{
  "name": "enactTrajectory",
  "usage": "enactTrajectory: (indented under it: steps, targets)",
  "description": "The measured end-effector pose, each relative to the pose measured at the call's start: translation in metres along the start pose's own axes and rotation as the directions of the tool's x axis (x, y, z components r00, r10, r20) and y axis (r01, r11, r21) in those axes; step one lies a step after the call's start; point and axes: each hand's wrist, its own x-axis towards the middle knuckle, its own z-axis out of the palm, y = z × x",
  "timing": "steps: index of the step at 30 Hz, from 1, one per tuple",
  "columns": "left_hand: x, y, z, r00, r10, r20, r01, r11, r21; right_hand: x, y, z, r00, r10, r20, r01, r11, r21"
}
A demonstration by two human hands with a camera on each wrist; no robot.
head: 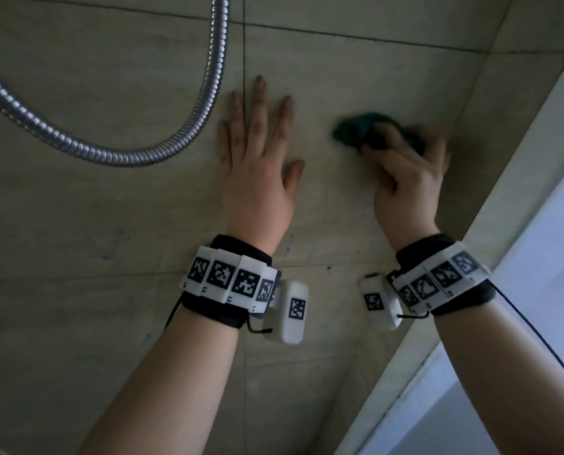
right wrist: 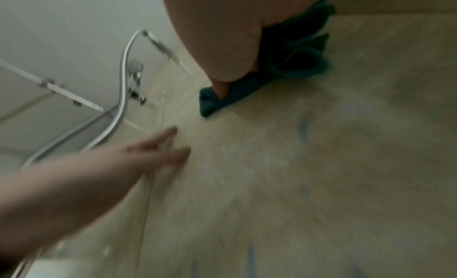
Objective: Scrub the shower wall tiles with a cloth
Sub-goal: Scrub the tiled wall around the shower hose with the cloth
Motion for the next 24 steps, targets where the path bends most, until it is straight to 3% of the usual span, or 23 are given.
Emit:
enactTrajectory:
  steps: [5, 9, 12, 17, 19, 24]
  targets:
    - [0.000, 0.004, 0.001, 1.000, -0.011, 0.007, 0.011, 1.000, 0.010, -0.062, -0.010, 0.006, 0.953, -0.243, 0.181, 0.247, 0.969, 0.004]
    - [0.000, 0.005, 0.002, 1.000, -0.025, 0.004, 0.025, 1.000, 0.006, -0.054, -0.007, 0.001, 0.917, -0.349, 0.192, 0.362, 0.932, -0.035]
    - [0.000, 0.006, 0.002, 0.999, -0.037, 0.007, 0.037, 0.999, 0.022, -0.017, -0.004, -0.005, 0.961, -0.258, 0.097, 0.270, 0.954, -0.135]
    - [0.000, 0.009, 0.001, 0.999, -0.050, 0.011, 0.050, 0.999, 0.009, 0.047, 0.012, -0.013, 0.998, 0.028, -0.053, -0.035, 0.989, -0.144]
    - [0.000, 0.009, 0.001, 0.998, -0.055, 0.003, 0.055, 0.998, -0.003, 0.044, 0.015, -0.012, 0.994, 0.089, -0.058, -0.096, 0.989, -0.115]
    - [-0.001, 0.016, 0.004, 0.999, -0.045, 0.016, 0.045, 0.999, -0.013, -0.025, 0.011, -0.005, 0.998, 0.063, 0.006, -0.062, 0.993, -0.099]
